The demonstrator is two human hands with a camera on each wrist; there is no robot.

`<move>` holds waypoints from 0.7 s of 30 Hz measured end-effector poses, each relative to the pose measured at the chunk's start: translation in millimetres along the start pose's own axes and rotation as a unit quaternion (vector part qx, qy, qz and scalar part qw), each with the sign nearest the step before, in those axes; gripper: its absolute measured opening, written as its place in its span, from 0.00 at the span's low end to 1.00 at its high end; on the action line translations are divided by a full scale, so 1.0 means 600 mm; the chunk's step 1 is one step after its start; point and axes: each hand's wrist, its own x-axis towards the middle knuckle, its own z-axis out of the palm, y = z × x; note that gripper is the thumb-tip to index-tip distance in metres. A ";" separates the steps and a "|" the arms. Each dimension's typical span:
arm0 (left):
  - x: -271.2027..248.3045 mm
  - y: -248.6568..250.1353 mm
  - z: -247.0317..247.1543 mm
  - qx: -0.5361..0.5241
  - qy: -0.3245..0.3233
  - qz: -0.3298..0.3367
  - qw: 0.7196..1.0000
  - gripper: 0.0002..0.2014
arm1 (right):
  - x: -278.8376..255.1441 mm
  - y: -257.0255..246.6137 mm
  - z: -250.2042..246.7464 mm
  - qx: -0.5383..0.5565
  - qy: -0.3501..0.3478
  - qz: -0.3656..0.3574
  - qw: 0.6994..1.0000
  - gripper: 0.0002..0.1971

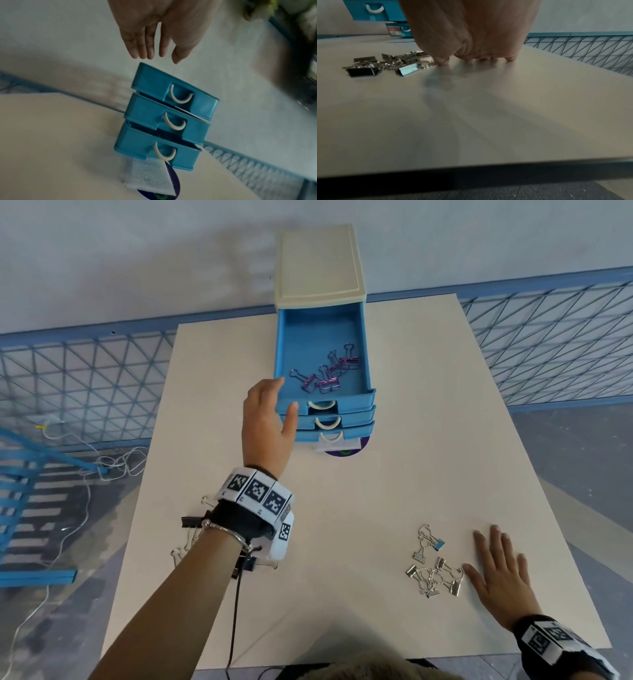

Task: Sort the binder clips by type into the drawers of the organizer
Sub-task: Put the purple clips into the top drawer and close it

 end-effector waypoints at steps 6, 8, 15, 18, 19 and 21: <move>0.000 -0.028 -0.002 -0.073 0.002 -0.120 0.990 0.19 | -0.001 -0.002 -0.003 -0.003 -0.007 0.000 1.000 0.36; 0.004 -0.033 0.001 -0.073 -0.012 -0.124 0.990 0.18 | -0.004 -0.003 -0.006 -0.003 -0.011 0.003 1.000 0.36; 0.020 -0.046 0.014 -0.053 -0.013 -0.119 0.991 0.14 | -0.006 -0.011 -0.011 -0.005 -0.024 0.014 1.000 0.35; 0.025 -0.050 0.011 -0.054 -0.008 -0.119 0.991 0.13 | -0.009 -0.011 -0.012 0.000 -0.018 0.010 1.000 0.33; 0.030 -0.047 0.009 -0.055 -0.005 -0.116 0.992 0.12 | -0.009 -0.013 -0.012 0.001 -0.019 0.011 1.000 0.33; 0.048 -0.038 0.008 -0.054 -0.009 -0.114 0.992 0.11 | -0.007 -0.014 -0.012 -0.004 -0.018 0.008 1.000 0.33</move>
